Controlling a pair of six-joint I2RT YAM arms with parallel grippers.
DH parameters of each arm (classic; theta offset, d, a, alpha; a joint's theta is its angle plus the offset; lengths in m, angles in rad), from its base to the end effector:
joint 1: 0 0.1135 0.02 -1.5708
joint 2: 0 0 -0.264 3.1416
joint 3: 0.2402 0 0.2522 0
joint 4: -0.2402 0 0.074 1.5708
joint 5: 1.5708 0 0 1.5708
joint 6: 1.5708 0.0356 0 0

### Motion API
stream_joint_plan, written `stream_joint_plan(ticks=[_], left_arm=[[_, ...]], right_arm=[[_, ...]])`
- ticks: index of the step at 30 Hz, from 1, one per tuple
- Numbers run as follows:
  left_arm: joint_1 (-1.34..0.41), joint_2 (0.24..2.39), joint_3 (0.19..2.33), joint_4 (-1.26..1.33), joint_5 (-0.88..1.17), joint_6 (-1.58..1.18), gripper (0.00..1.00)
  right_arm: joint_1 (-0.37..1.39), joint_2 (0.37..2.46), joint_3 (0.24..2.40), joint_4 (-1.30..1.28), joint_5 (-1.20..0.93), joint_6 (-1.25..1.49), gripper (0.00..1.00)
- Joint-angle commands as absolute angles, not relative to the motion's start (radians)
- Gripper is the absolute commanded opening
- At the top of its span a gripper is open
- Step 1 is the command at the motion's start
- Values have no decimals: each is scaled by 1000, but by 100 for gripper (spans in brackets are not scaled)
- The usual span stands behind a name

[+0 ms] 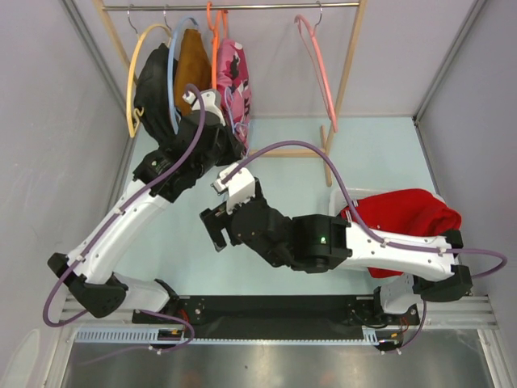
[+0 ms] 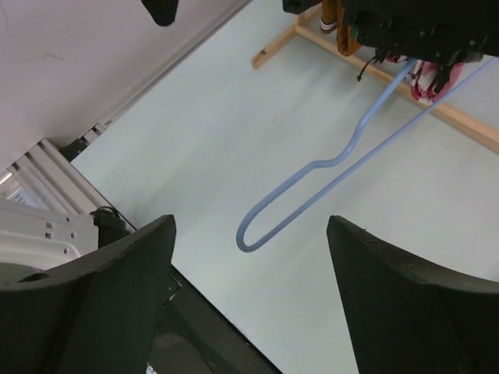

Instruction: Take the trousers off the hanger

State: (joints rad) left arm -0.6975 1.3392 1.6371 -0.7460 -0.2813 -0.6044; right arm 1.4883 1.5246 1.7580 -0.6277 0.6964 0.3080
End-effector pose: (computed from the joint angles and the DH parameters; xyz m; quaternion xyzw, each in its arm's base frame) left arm 0.2160 -0.1681 0.4528 -0.0355 0.8407 -0.2250 0.4912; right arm 0.0496 0.3228 0.4533 -0.2778 0.7551 0.2311 0.5470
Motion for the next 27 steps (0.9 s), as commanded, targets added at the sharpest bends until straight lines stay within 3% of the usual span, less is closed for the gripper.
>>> stream_joint_plan(ticks=[1, 3, 5, 9, 14, 18, 20, 23, 24, 26, 27], left_arm=[[-695, 1339, 1701, -758, -316, -627, 1], [-695, 1339, 1704, -762, -314, -630, 0], [-695, 1333, 1703, -765, -310, -637, 0], [-695, 1328, 1701, -770, -302, -641, 0], [-695, 1325, 1698, -773, -281, -644, 0], [-695, 1315, 1680, -759, -215, -632, 0], [-693, 1301, 1639, -707, -174, -618, 0], [-692, 1264, 1577, -629, -100, -601, 18], [-692, 1253, 1560, -611, -86, -600, 33], [-693, 1221, 1514, -554, -54, -595, 46], [-692, 1213, 1503, -540, -51, -597, 59]], right_arm=[[1496, 1571, 1836, -580, 779, 259, 75], [1496, 1595, 1856, -584, 790, 261, 68], [1496, 1605, 1859, -584, 804, 270, 54], [1497, 1623, 1858, -583, 840, 278, 47], [1494, 1620, 1852, -594, 888, 316, 27], [1485, 1591, 1818, -603, 907, 365, 0], [1483, 1562, 1793, -603, 914, 388, 0], [1482, 1513, 1738, -601, 926, 413, 0], [1480, 1499, 1721, -588, 923, 414, 0], [1476, 1451, 1669, -581, 928, 425, 0], [1473, 1436, 1654, -581, 925, 437, 0]])
